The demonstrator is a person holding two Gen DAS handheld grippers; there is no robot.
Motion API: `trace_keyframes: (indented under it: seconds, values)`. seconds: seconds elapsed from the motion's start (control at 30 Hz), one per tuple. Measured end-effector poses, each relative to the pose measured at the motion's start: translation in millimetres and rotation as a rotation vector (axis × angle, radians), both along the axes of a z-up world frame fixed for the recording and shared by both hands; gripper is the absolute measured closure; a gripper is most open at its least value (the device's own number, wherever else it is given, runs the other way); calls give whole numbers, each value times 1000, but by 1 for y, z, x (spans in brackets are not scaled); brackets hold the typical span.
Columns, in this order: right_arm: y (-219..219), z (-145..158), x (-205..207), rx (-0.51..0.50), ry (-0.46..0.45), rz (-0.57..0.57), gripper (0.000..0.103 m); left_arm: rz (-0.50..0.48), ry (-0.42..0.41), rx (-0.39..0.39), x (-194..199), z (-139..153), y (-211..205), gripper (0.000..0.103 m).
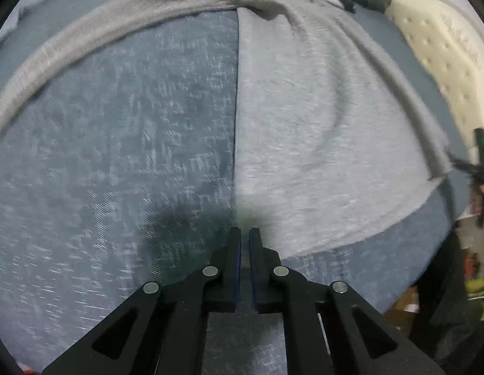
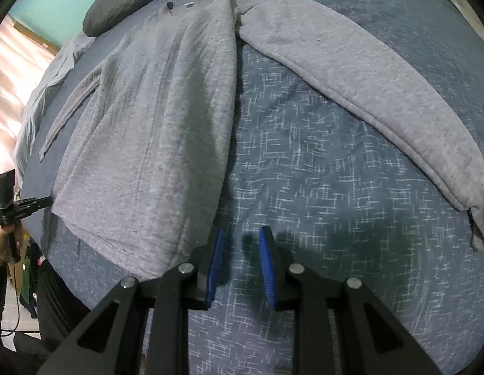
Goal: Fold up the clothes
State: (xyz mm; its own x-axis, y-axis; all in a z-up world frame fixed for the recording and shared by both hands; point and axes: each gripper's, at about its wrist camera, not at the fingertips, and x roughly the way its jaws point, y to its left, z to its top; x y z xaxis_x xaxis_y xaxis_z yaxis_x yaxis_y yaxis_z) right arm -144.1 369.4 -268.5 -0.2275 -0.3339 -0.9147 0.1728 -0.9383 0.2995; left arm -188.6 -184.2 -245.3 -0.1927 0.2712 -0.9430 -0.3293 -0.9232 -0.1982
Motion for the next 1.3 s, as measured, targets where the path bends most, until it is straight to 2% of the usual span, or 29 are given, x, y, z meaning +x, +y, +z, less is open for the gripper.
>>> trace_keyframes:
  seconds: [0.03, 0.17, 0.33, 0.5, 0.53, 0.57, 0.6, 0.63, 1.07, 1.3]
  values:
    - [-1, 1, 0, 3, 1, 3, 79, -14, 11, -1, 1, 5, 4, 93]
    - [0, 2, -1, 4, 5, 4, 79, -82, 37, 17, 7, 14, 21, 72]
    - [1, 4, 2, 0, 3, -6, 79, -118, 12, -28, 9, -7, 40, 65]
    - [0, 4, 4, -4, 7, 3, 79, -140, -5, -76, 7, -25, 41, 65]
    - [1, 3, 4, -5, 5, 1, 79, -145, 1, -77, 7, -25, 40, 66]
    - [1, 2, 4, -5, 3, -3, 79, -152, 8, -77, 7, -24, 39, 74]
    - [2, 1, 4, -4, 1, -7, 79, -156, 11, -76, 6, -24, 37, 84]
    - [2, 1, 3, -5, 0, -10, 79, -159, 10, -73, 6, -24, 34, 101]
    - [-2, 3, 3, -10, 3, -3, 79, -163, 31, -25, 7, -10, 3, 102]
    - [-2, 4, 2, -12, 4, -6, 79, -124, 58, 26, 4, 15, -32, 102]
